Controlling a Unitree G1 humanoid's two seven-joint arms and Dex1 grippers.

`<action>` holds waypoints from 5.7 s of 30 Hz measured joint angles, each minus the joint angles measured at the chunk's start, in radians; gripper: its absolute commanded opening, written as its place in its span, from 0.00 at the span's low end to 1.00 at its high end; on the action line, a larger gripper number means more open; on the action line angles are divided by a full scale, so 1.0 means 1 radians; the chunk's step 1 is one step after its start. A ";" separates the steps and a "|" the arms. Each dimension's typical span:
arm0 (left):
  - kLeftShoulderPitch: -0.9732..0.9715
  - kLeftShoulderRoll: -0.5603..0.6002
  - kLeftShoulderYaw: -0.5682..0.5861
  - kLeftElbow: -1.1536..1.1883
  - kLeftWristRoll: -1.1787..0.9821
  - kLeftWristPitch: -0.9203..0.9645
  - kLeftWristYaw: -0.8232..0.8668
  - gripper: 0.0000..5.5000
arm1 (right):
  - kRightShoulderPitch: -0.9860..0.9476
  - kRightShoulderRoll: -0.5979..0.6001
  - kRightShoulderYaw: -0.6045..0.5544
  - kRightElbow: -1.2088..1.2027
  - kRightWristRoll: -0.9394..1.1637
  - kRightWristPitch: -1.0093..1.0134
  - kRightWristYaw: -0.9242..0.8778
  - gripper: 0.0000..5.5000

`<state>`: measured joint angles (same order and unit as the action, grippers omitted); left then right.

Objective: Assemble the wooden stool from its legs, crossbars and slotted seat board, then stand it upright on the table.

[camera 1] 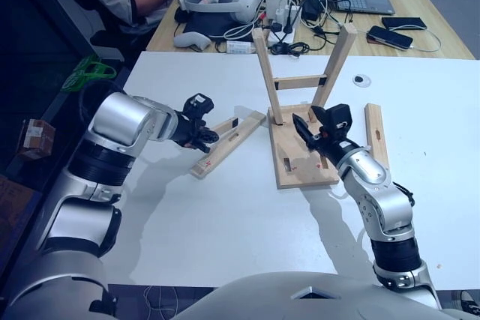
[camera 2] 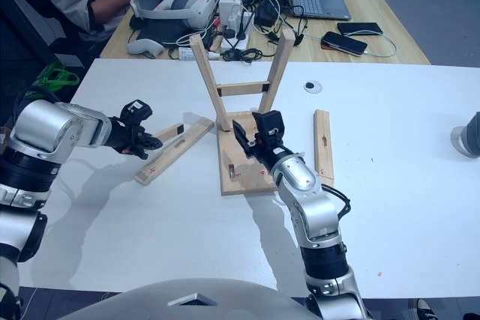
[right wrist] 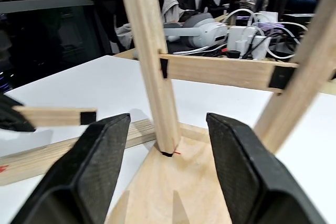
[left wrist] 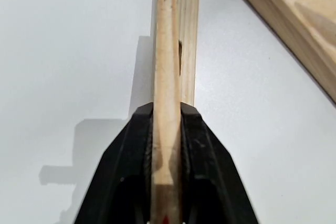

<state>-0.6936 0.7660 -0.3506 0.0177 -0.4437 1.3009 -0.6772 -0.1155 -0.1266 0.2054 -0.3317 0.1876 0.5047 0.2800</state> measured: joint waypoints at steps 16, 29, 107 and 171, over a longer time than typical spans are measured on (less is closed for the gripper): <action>0.091 0.049 0.111 -0.398 -0.079 -0.013 -0.092 0.07 | -0.221 0.015 0.018 0.140 0.031 -0.003 0.125 0.49; -0.002 -0.141 0.319 -0.385 -0.154 0.169 0.043 0.07 | -0.153 0.021 0.061 0.093 0.028 0.035 0.122 0.49; 0.131 0.059 0.181 -0.517 -0.116 -0.094 -0.033 0.07 | -0.403 -0.119 0.046 -0.009 0.199 0.237 0.131 0.49; 0.199 0.009 0.073 -0.603 -0.063 -0.219 0.084 0.07 | -0.247 0.148 -0.058 0.199 0.128 0.149 -0.057 0.49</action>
<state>-0.4950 0.7750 -0.2781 -0.5850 -0.5062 1.0816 -0.5933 -0.3622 0.0212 0.1478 -0.1323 0.3151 0.6535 0.2234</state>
